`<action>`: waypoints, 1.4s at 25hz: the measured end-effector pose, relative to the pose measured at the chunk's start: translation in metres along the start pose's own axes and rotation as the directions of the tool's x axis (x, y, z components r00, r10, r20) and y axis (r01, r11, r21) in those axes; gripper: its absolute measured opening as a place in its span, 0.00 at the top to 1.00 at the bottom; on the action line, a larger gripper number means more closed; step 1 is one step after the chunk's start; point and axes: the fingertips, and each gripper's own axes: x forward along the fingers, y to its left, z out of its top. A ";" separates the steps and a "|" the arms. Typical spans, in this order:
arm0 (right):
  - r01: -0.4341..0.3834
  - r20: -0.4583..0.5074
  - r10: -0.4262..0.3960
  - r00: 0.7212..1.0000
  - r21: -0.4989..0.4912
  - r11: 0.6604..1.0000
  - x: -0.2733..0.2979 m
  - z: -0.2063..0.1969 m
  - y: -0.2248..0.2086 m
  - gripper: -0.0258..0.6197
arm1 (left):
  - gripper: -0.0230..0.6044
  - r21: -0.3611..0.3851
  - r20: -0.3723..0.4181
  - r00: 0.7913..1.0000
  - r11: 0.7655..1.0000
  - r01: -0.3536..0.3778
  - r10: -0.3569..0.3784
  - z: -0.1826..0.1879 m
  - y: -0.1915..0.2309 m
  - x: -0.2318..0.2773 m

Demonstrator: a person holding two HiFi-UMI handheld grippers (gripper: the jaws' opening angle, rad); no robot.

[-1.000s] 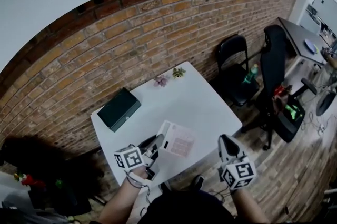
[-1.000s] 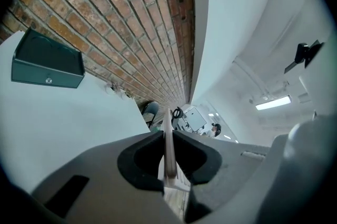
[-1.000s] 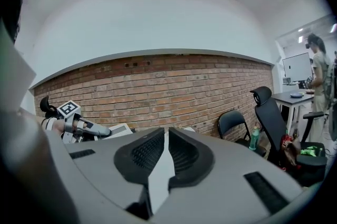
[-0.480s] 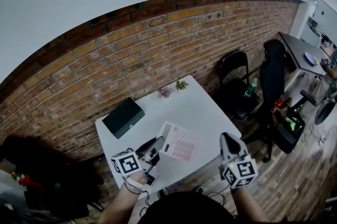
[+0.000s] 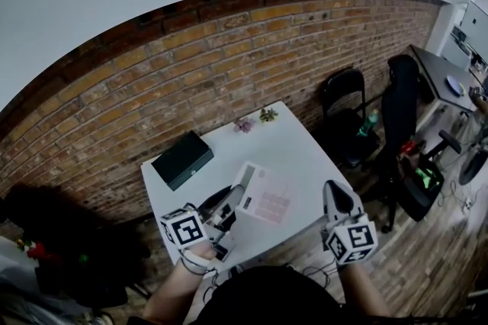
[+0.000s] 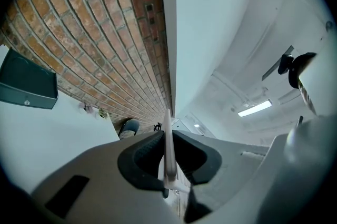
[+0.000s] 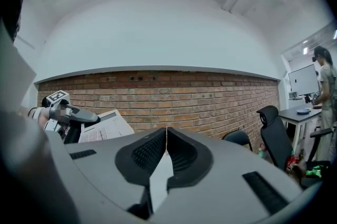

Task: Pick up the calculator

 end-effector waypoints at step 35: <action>-0.005 -0.011 0.005 1.000 -0.006 1.000 0.004 -0.011 -0.014 0.95 | 0.89 -0.032 -0.029 0.999 0.999 -0.037 0.036 -0.028 0.017 0.008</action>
